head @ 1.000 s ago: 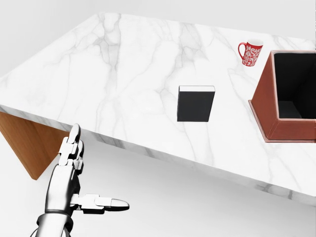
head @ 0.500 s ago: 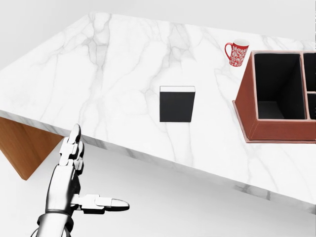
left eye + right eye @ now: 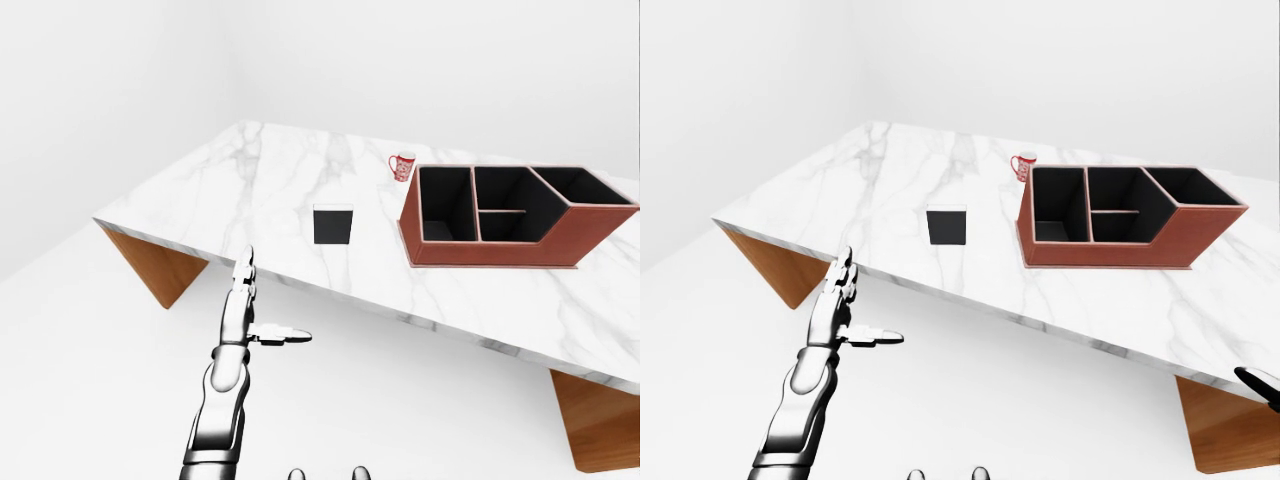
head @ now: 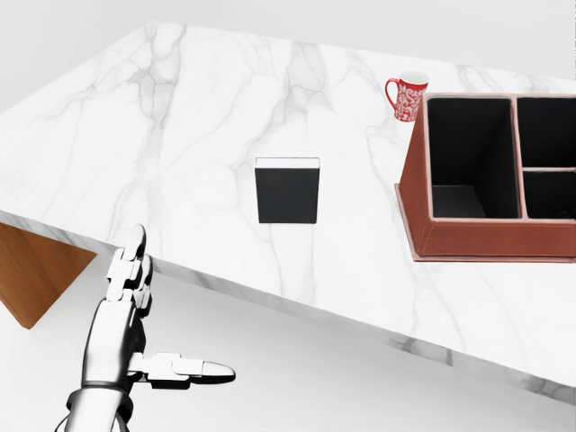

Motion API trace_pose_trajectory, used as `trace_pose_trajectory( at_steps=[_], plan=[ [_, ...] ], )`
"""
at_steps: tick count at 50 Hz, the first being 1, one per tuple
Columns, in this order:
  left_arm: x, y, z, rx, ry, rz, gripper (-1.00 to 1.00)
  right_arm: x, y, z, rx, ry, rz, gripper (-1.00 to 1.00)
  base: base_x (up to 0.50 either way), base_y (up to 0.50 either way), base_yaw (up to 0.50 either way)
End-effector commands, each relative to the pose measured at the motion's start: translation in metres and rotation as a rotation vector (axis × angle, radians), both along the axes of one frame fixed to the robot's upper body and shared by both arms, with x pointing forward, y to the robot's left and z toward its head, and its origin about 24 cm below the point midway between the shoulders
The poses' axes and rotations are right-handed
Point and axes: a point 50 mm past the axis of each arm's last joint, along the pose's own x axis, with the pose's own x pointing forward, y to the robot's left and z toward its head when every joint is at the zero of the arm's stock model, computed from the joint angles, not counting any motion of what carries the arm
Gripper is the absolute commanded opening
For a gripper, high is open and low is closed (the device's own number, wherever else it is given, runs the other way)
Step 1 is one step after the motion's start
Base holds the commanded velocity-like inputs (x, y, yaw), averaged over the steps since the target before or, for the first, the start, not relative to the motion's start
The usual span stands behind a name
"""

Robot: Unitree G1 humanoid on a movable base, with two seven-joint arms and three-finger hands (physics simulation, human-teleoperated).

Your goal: Pick up the book and place it in the left compartment of the caddy.

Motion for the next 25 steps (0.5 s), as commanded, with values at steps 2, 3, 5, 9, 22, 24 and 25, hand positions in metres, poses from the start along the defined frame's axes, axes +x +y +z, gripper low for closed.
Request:
trace_pose_trajectory(
  at_steps=[2,3,5,9,22,24,25],
  plan=[
    [-0.0017,0.0009,0.0043,0.004,-0.017,0.011,1.0,-0.0004,0.0002,0.0009,-0.003,-0.003,-0.002,1.0,0.07,-0.18,0.0],
    [-0.0017,0.0007,0.0037,-0.001,-0.012,0.007,1.0,-0.0007,0.0004,0.0014,-0.005,-0.003,-0.002,1.0,0.07,-0.18,0.0],
    [-0.0014,0.0006,0.0029,0.002,-0.01,0.006,1.0,-0.0019,0.0007,0.0021,-0.009,-0.005,-0.002,1.0,0.07,-0.18,0.0],
    [-0.0018,0.0007,0.0027,0.002,-0.011,0.006,1.0,-0.0035,0.0012,0.0046,-0.017,-0.011,-0.005,1.0,0.07,-0.18,0.0],
    [-0.0024,0.0011,0.0049,0.002,-0.027,0.008,1.0,-0.0003,0.0005,-0.0013,-0.001,0.004,0.007,1.0,0.07,-0.18,0.0],
    [-0.0023,0.0009,0.005,0.002,-0.029,0.006,1.0,-0.0007,0.0008,0.0,-0.005,0.001,0.006,1.0,0.07,-0.18,0.0],
    [-0.0023,0.0009,0.005,0.002,-0.029,0.006,1.0,-0.0007,0.0008,0.0,-0.005,0.001,0.006,1.0,0.07,-0.18,0.0]
  ],
)
